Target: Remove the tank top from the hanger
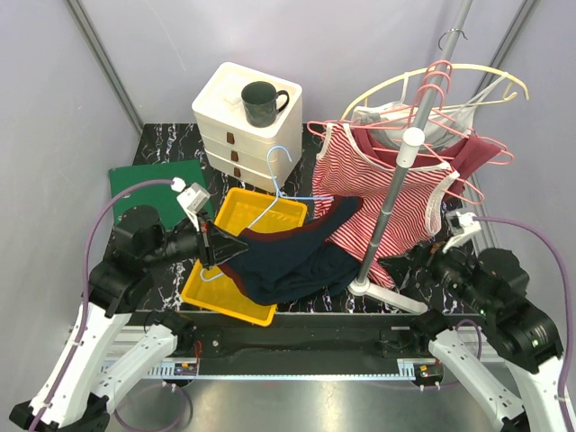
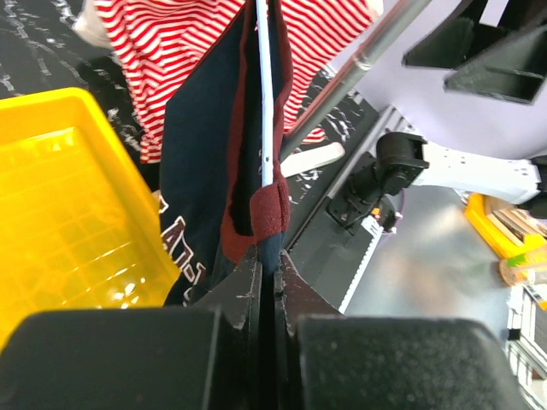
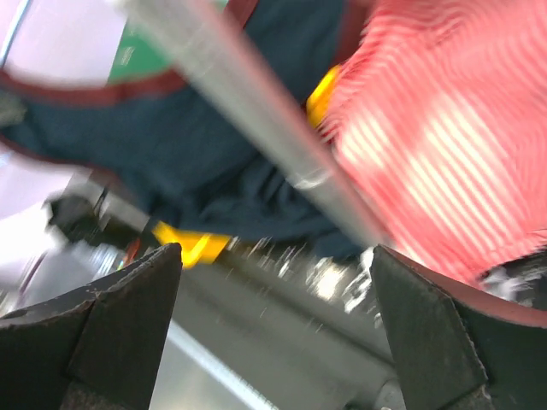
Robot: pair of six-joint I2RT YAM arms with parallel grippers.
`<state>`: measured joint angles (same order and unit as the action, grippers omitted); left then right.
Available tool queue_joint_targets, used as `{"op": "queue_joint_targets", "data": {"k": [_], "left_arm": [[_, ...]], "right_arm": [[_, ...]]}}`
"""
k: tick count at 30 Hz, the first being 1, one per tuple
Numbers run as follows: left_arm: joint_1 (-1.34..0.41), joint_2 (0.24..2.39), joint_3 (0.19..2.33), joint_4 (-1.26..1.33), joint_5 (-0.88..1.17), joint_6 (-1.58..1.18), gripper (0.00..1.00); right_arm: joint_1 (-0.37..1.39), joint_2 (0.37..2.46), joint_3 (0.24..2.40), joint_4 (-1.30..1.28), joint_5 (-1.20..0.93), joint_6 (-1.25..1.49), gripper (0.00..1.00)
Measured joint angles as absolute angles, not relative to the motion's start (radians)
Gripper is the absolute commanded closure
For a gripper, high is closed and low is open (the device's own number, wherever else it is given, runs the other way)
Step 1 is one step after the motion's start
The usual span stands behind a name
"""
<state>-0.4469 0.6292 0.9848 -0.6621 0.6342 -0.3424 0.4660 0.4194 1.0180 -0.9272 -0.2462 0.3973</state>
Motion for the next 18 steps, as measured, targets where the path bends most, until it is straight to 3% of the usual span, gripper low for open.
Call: {"op": "queue_joint_targets", "data": {"k": [10,14,18], "left_arm": [[-0.449,0.670,0.961,-0.595,0.717,-0.353,1.00],[-0.478,0.692,0.948,-0.542,0.742,-0.380,1.00],[-0.604,0.782,0.961,-0.494,0.740,-0.382,1.00]], "right_arm": [[0.467,0.317,0.918,-0.741,0.151,0.355,0.00],[0.467,0.332,0.835,-0.622,0.200,0.323,0.00],[0.467,0.416,0.837,-0.538,0.185,0.313,0.10]]}}
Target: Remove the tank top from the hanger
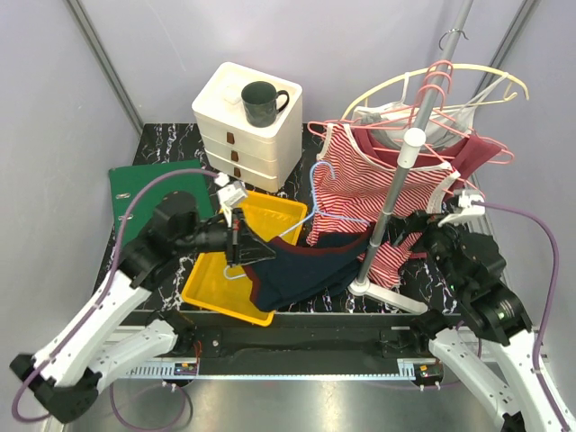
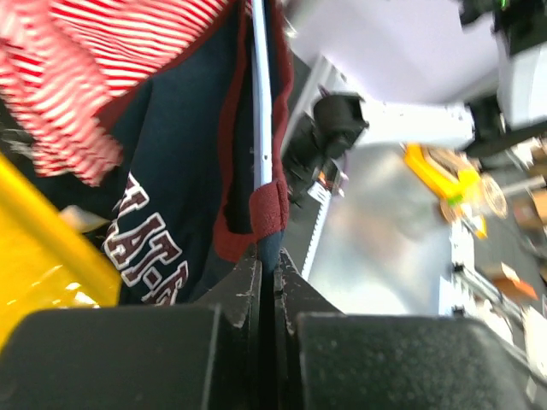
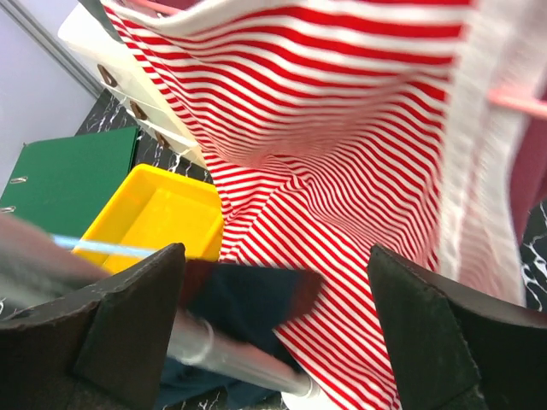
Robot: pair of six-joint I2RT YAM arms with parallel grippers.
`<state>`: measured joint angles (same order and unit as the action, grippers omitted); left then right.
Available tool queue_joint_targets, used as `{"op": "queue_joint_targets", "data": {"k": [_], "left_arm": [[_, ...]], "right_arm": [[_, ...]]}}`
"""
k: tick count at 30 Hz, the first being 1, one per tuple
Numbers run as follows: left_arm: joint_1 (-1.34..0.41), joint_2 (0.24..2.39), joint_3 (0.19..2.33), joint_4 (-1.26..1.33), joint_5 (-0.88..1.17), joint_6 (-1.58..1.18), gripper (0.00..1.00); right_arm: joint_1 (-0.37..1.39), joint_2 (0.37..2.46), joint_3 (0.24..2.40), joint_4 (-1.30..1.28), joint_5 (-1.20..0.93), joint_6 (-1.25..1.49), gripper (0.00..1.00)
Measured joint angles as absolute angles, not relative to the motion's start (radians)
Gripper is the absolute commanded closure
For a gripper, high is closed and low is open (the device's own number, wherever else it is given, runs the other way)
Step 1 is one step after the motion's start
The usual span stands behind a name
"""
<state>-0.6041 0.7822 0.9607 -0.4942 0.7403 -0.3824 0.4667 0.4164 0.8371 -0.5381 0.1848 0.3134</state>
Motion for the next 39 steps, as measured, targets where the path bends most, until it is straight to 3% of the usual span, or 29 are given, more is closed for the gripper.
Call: {"op": "queue_joint_targets", "data": {"k": [1,3,5,10,14,16,19,31,35,39], "left_arm": [[-0.624,0.805,0.967,-0.487,0.736,-0.381,1.00],[-0.661,0.858,0.986,-0.479,0.729,-0.373,1.00],[-0.674,0.899,1.007,-0.476,0.723,-0.365,1.00],[-0.688,0.987,1.100,-0.485,0.731,-0.334,1.00],[-0.693,1.086,1.239,-0.540,0.736,-0.271,1.00],[-0.694,1.125,1.294,-0.569,0.740,-0.246,1.00],[-0.694,1.181,1.368,-0.625,0.750,-0.202,1.00],[-0.674,1.313,1.572,-0.823,0.776,-0.066,1.00],[-0.673,1.320,1.588,-0.838,0.816,-0.044,1.00],[-0.672,1.356,1.626,-0.849,0.853,-0.027,1.00]], "right_arm": [[0.467,0.441,0.844,-0.527,0.180,0.314,0.18],[0.467,0.483,0.862,-0.513,0.170,0.314,0.23],[0.467,0.514,0.881,-0.508,0.160,0.318,0.35],[0.467,0.565,0.933,-0.498,0.099,0.310,0.40],[0.467,0.613,0.972,-0.495,0.060,0.291,0.38],[0.466,0.641,0.987,-0.494,0.044,0.281,0.27],[0.465,0.681,1.000,-0.487,0.009,0.268,0.19],[0.456,0.644,1.006,-0.484,0.020,0.324,0.20],[0.456,0.519,0.948,-0.431,0.008,0.320,0.23],[0.456,0.493,0.937,-0.392,0.001,0.283,0.33]]}}
